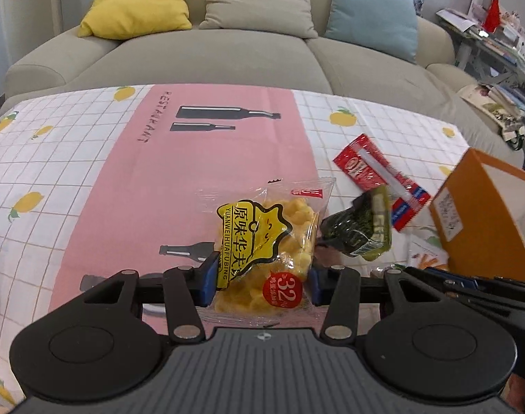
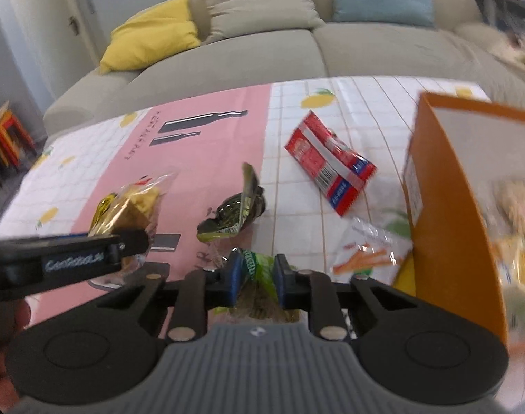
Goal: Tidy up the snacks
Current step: 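Grasp the yellow puffed-snack bag with left tool while right tool grasps the green pack, then carry both bags over the orange box and lower them inside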
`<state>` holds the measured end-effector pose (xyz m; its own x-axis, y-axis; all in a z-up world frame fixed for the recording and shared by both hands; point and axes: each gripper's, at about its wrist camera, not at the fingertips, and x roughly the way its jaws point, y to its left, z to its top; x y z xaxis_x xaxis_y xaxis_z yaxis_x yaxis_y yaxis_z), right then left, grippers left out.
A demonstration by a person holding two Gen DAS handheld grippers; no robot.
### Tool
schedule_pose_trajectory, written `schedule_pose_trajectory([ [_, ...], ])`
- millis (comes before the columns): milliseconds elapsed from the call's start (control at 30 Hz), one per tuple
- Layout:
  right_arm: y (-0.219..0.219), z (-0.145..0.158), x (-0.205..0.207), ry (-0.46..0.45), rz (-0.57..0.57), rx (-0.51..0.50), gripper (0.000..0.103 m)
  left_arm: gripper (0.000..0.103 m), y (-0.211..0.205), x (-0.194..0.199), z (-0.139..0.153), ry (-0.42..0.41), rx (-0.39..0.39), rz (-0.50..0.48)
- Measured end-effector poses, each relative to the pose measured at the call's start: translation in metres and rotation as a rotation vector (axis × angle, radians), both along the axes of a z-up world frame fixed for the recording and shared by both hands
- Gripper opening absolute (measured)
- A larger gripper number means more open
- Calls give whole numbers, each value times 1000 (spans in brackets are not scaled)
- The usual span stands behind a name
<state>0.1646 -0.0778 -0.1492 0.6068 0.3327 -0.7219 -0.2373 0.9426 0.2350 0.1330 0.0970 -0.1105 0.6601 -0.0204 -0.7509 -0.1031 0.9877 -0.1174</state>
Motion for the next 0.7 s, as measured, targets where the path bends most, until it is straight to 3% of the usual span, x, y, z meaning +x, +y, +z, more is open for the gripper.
schedule_pose_trajectory([
  [167,-9,15,-16,-52,-35,19,14,55,-11,-14,14,-25,-9,-20],
  [333,-10,30,-30,-109,-45,-28,11,55,-20,-24,26,-47,-9,-39],
  [700,-28,40,-33,-94,-87,31,4,55,-33,-39,39,-65,-24,-66],
])
